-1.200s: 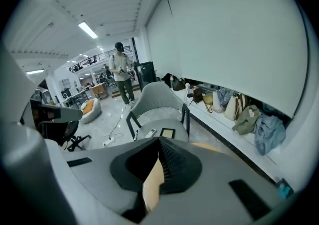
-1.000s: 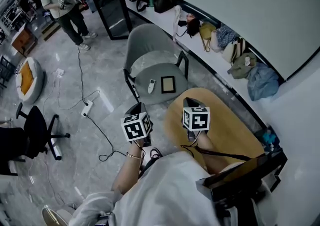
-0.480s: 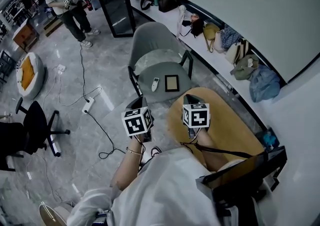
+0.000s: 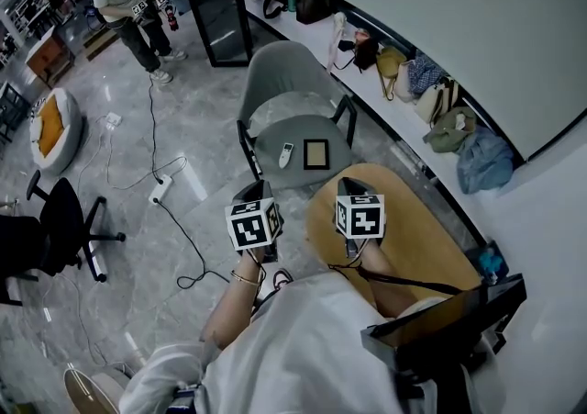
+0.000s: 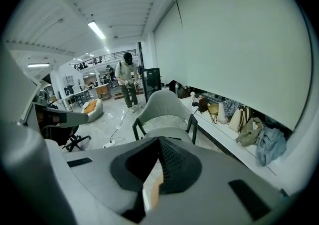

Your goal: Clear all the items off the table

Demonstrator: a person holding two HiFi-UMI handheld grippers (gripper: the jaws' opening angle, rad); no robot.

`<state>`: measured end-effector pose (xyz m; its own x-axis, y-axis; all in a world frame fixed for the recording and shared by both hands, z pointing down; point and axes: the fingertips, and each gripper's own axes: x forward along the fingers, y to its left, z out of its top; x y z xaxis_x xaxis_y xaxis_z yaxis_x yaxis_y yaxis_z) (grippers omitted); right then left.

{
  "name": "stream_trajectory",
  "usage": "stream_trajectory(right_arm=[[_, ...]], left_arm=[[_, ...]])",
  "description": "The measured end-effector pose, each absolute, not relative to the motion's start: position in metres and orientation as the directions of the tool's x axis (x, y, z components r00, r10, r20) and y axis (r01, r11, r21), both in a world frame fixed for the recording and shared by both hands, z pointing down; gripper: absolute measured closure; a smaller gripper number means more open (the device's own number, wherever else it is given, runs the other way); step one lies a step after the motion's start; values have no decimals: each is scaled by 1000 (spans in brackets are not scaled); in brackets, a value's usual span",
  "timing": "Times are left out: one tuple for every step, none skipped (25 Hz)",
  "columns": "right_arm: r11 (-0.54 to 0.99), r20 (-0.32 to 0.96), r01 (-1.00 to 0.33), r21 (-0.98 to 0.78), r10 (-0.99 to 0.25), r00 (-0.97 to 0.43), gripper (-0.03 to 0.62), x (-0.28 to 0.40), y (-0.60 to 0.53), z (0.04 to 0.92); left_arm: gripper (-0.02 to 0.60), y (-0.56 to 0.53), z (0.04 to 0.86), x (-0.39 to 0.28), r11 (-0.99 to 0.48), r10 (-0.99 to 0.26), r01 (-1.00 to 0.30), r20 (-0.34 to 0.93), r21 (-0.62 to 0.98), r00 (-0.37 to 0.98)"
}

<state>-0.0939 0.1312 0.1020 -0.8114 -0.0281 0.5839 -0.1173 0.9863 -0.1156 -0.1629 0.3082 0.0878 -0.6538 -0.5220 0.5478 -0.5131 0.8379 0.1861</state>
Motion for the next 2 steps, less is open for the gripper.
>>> stream_trajectory(right_arm=[[987, 585, -118, -114, -29, -811, 571, -93, 131, 102], [987, 586, -118, -112, -30, -810, 571, -92, 131, 103]], left_arm=[[574, 308, 88, -162, 838, -521, -513, 548, 185, -654], [574, 309, 88, -162, 838, -521, -513, 549, 185, -654]])
